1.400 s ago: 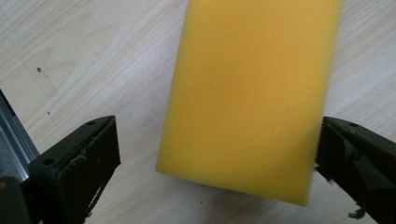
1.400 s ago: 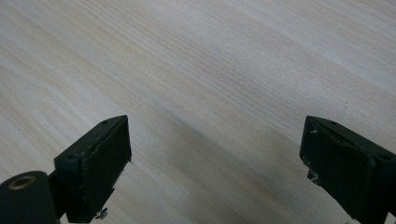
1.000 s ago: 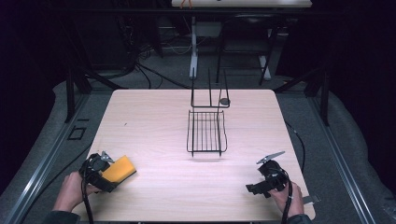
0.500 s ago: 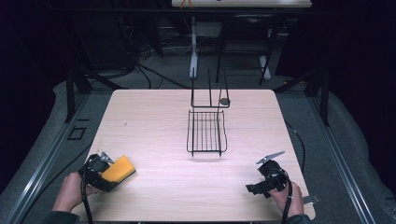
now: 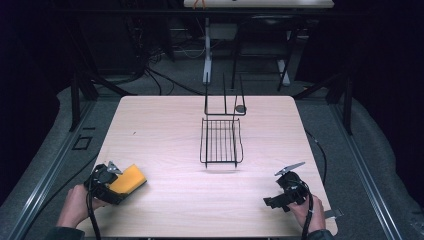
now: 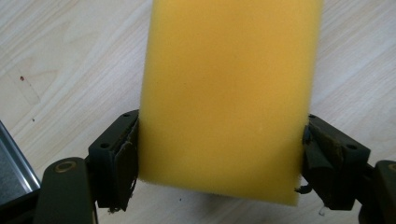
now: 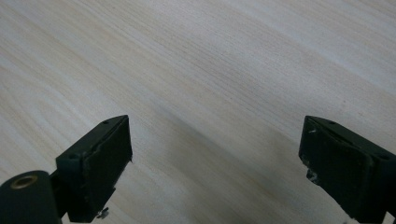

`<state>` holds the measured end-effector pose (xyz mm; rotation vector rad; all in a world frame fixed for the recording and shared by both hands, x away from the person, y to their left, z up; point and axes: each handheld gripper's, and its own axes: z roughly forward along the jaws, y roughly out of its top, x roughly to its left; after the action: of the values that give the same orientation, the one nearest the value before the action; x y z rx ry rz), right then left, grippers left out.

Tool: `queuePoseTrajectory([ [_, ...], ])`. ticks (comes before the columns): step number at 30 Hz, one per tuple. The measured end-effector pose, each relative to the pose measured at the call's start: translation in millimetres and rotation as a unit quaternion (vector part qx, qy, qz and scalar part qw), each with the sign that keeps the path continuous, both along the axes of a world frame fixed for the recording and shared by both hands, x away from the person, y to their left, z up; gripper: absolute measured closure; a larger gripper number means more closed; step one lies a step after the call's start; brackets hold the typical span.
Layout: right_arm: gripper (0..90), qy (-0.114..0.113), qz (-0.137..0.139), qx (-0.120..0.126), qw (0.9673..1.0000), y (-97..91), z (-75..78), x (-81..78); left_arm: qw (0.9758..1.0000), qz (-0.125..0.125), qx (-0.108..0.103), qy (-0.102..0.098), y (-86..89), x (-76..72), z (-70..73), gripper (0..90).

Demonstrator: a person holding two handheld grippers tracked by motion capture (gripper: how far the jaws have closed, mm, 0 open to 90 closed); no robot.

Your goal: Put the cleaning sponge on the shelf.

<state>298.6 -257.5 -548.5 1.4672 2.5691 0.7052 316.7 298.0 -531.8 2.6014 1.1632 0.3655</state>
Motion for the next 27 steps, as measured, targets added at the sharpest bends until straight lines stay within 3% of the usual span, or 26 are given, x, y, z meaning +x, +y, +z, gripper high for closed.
queuePoseTrajectory([
  [27, 9.0, 0.003, 0.001, -0.003, 1.0, 1.5, 0.7, -0.8, 0.9986, -0.03, -0.023, -0.036, -24.9, -10.8, 22.2, 22.6],
])
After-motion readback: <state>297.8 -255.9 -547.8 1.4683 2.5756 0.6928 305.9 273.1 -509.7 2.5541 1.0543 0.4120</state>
